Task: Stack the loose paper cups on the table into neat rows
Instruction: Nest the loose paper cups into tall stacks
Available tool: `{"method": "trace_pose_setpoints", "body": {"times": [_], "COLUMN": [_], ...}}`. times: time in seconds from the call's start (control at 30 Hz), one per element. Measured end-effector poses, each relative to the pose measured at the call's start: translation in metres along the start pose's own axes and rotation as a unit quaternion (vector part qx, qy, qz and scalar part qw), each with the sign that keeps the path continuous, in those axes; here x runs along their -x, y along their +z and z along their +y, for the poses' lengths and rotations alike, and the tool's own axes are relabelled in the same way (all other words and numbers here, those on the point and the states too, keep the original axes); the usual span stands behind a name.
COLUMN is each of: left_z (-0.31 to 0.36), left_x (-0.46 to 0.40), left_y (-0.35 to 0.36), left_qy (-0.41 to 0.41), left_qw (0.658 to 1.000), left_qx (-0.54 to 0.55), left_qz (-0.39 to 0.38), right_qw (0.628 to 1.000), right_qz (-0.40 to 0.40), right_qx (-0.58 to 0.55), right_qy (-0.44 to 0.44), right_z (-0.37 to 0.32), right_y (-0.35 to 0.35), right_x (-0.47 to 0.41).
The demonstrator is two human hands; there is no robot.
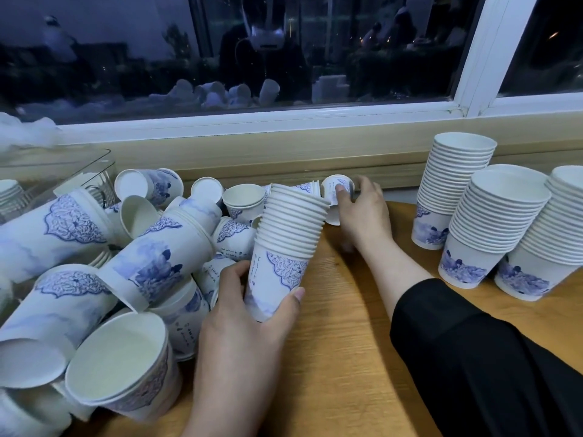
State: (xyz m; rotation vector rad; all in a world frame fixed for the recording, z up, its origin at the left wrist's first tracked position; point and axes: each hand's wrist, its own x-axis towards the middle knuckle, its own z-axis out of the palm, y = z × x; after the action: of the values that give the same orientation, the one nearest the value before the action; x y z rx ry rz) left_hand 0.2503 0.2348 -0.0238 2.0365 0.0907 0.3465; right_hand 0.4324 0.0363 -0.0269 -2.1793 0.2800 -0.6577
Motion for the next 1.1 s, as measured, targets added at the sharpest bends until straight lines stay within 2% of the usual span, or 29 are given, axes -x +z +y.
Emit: {"method": "trace_pose_setpoints", "body": {"times": [0.1,0.3,0.43,0.63,0.73,0.8,0.87,1.0,1.1], "left_z": [-0.001,-0.006,-0.005,-0.001,0.003,0.005,0.006,0.006,0.004], "left_x": [-0.001,-0.001,0.0,0.002,0.004,0.005,0.006,0.006,0.006], "left_y": [0.0,0.0,0.001,0.0,-0.001,-0.002,-0.002,-0.003,-0.003], "left_qy": [-0.001,0.006,-0.003,-0.005,-0.005,-0.002,0.005,0.02,0.029], "left_qw": [1.0,1.0,1.0,1.0,1.0,0.999,0.999,0.998,0.997], "left_qx": [-0.002,-0.008,-0.007,-0.012,-0.024,-0.037,-0.046,-0.063,-0.075], "left_qz": [-0.001,0.007,0.006,0.008,0.003,-0.001,-0.001,0.002,-0.004], "right_qw": [1.0,0.996,0.996,0.989,0.966,0.948,0.941,0.942,0.94], "right_qz": [0.004,-0.025,-0.029,0.086,0.179,0.206,0.198,0.127,0.034], "right_qx": [0.009,-0.079,-0.074,-0.117,-0.165,-0.209,-0.229,-0.237,-0.252], "right_qy": [0.006,0.034,0.032,-0.018,-0.085,-0.12,-0.152,-0.201,-0.226], "right_z": [0.002,0.003,0.006,0.002,-0.012,-0.024,-0.031,-0.039,-0.044], "right_y": [0.004,0.01,0.007,-0.017,-0.036,-0.049,-0.057,-0.063,-0.067], "right_x": [-0.01,-0.021,-0.016,0.014,0.042,0.06,0.074,0.09,0.096]}}
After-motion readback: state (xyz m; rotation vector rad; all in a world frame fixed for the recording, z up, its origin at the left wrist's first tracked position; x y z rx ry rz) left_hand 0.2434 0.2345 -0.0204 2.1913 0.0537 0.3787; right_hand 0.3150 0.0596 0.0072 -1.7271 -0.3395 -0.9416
